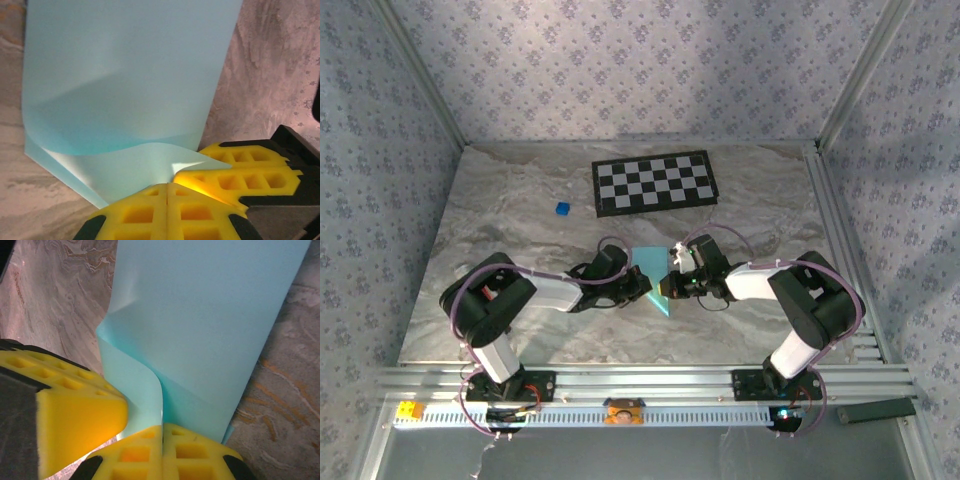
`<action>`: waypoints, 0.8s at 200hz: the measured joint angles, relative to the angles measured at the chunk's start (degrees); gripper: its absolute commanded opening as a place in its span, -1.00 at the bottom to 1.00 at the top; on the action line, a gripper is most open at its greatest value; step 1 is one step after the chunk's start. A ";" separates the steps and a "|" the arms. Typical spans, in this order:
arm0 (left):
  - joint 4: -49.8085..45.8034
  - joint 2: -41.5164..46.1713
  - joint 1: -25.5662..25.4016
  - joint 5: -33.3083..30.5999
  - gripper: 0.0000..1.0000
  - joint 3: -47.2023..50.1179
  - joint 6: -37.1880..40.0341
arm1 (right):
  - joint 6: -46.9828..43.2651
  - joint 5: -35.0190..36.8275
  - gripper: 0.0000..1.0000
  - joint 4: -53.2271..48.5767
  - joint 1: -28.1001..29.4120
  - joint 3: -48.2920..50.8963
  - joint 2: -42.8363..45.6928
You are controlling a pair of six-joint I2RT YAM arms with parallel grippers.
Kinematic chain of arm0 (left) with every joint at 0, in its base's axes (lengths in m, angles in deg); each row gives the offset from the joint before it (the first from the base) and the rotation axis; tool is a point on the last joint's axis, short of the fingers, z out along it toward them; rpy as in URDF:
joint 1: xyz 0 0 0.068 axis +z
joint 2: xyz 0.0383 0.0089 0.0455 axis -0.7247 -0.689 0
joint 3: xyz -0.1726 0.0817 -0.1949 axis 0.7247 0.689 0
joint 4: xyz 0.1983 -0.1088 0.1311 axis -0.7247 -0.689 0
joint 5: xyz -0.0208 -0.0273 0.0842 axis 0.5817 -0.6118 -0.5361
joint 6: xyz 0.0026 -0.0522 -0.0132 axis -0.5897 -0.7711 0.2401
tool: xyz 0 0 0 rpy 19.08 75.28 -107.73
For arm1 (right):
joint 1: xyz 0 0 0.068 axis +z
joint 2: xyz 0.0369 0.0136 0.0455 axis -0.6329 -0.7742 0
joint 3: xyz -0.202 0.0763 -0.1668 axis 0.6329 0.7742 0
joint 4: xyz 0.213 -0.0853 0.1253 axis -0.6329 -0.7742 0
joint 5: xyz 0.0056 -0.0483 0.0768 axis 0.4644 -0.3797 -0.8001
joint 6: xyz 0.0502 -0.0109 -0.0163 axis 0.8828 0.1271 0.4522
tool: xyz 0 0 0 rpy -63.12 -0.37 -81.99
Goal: Fold a paper plane with a square sheet of paper (pick it up from the middle)
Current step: Third fold the triangle at the center of the table.
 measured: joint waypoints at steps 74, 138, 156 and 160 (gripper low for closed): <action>-0.92 -0.28 -0.11 -0.81 -1.00 0.00 0.00 | 0.00 0.00 -0.95 0.04 0.00 0.02 0.00; -1.51 -0.98 -0.50 -1.49 -1.00 -0.13 0.04 | 0.02 -0.04 -0.86 0.04 0.00 0.00 0.00; -1.81 -1.03 -0.52 -1.51 -1.00 -0.31 0.04 | 0.28 -0.13 -0.71 -0.02 0.00 0.00 0.04; -1.92 -1.03 -0.52 -1.53 -1.00 -0.37 0.07 | 0.20 -0.33 -0.67 0.02 -0.04 0.00 0.11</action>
